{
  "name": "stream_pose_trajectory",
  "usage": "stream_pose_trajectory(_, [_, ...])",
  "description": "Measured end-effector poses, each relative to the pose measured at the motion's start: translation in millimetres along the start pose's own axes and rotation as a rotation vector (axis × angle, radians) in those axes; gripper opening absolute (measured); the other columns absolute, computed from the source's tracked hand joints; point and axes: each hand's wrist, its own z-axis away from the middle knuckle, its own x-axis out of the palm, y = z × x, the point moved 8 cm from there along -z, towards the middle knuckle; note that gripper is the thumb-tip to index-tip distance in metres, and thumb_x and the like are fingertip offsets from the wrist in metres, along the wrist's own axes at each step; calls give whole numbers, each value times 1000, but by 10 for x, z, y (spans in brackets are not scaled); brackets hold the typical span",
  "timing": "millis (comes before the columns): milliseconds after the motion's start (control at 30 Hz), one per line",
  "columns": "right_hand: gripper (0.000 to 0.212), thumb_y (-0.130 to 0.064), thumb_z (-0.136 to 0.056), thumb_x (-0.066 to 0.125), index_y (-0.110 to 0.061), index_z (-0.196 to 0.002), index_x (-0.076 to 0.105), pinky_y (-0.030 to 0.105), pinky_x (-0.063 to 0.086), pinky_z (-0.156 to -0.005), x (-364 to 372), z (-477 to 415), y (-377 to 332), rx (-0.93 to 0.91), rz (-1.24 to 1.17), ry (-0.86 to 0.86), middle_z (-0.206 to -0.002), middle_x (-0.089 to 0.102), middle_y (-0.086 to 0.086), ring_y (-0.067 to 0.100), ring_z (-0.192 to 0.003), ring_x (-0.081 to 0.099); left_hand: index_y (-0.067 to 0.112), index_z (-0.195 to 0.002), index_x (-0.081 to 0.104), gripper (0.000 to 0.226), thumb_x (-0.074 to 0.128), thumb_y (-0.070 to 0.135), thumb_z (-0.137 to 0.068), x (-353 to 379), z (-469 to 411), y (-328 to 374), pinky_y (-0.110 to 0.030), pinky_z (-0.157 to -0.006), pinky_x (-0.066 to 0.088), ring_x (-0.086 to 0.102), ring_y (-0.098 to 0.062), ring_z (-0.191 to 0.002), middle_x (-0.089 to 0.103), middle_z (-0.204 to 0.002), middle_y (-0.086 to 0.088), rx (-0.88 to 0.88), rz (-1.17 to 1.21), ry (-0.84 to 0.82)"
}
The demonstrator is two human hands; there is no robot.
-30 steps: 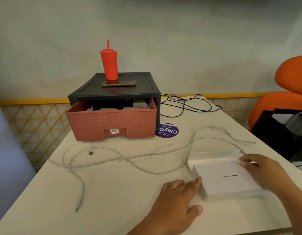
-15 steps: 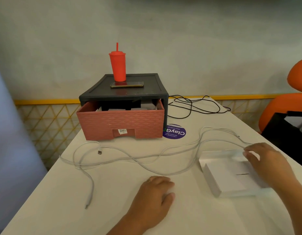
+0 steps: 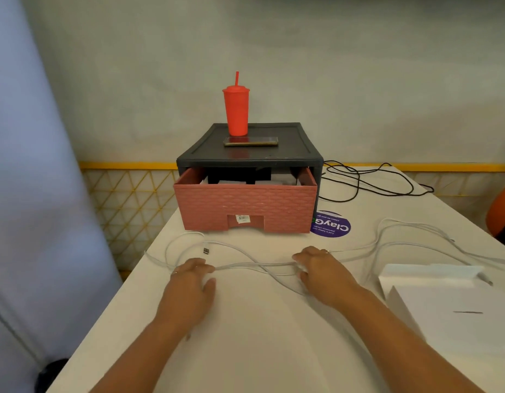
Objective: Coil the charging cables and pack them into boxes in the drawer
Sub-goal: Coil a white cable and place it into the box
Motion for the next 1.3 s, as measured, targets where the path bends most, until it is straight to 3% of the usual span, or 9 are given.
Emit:
stream_pose_trajectory(133, [45, 3, -83, 44, -14, -125, 47, 33, 44, -88, 120, -177, 90, 72, 127, -68, -121, 47, 8, 28, -111, 45, 15, -122, 59, 32, 53, 17, -90, -22, -182, -146, -31, -100, 39, 50, -20, -119, 53, -131, 1, -13, -28, -40])
stream_pose_trajectory(300, [44, 7, -86, 40, -18, -120, 55, 33, 44, -84, -7, -305, 77, 20, 111, -10, -120, 49, 9, 26, -109, 47, 20, -131, 51, 38, 47, 19, -93, 75, -318, -240, -35, -99, 41, 50, -19, -120, 53, -132, 1, -18, -131, -134])
stream_pose_trajectory(533, [27, -2, -91, 48, -15, -106, 66, 34, 46, -78, -1084, -335, -9, -66, -25, 402, -108, 54, 7, 25, -95, 52, 18, -109, 63, 25, 42, 21, -96, -110, -534, -326, -39, -79, 47, 57, -27, -98, 62, -104, -5, 30, -224, -16])
stream_pose_trajectory(700, [27, 8, -87, 50, -6, -101, 69, 37, 46, -77, -1763, -274, 225, -69, -29, 657, -103, 56, 17, 35, -93, 55, 8, -103, 63, 23, 43, 19, -97, -490, -606, -297, -36, -72, 40, 57, -31, -88, 61, -97, -13, 16, -153, 113])
stream_pose_trajectory(833, [24, 4, -90, 48, -1, -101, 69, 26, 36, -76, -2082, -167, 541, -3, -49, 777, -103, 55, 21, 35, -92, 56, 1, -92, 60, 28, 40, 19, -98, -757, -563, -176, -34, -60, 34, 53, -32, -76, 60, -84, -16, 18, -3, 169])
stream_pose_trajectory(933, [24, 4, -89, 48, 0, -100, 68, 29, 38, -76, -2113, -134, 779, 45, -43, 799, -101, 54, 23, 38, -91, 54, 1, -81, 60, 32, 44, 24, -97, -836, -518, -56, -28, -56, 36, 56, -29, -68, 59, -73, -17, -36, 255, 169])
stream_pose_trajectory(1100, [22, 4, -89, 48, 0, -99, 67, 39, 42, -76, -1841, -51, 1302, 233, -70, 754, -101, 53, 26, 43, -89, 53, 11, -66, 51, 35, 49, 30, -95, -758, -443, 67, -26, -66, 45, 34, -9, -44, 34, -43, 6, -206, 803, 99])
stream_pose_trajectory(1200, [22, 5, -88, 47, 0, -97, 67, 35, 37, -70, -1680, 82, 1517, 332, -44, 727, -102, 55, 26, 41, -88, 53, 13, -64, 48, 36, 49, 32, -94, -739, -427, 177, -27, -59, 39, 28, -4, -36, 28, -40, 12, -221, 913, 15])
stream_pose_trajectory(1300, [23, 4, -88, 48, -2, -98, 68, 36, 42, -72, -1448, 75, 1595, 382, -18, 551, -107, 56, 23, 40, -89, 55, 14, -64, 44, 37, 42, 33, -96, -688, -393, 398, -21, -45, 34, 22, -4, -35, 24, -41, 10, -219, 1183, -130])
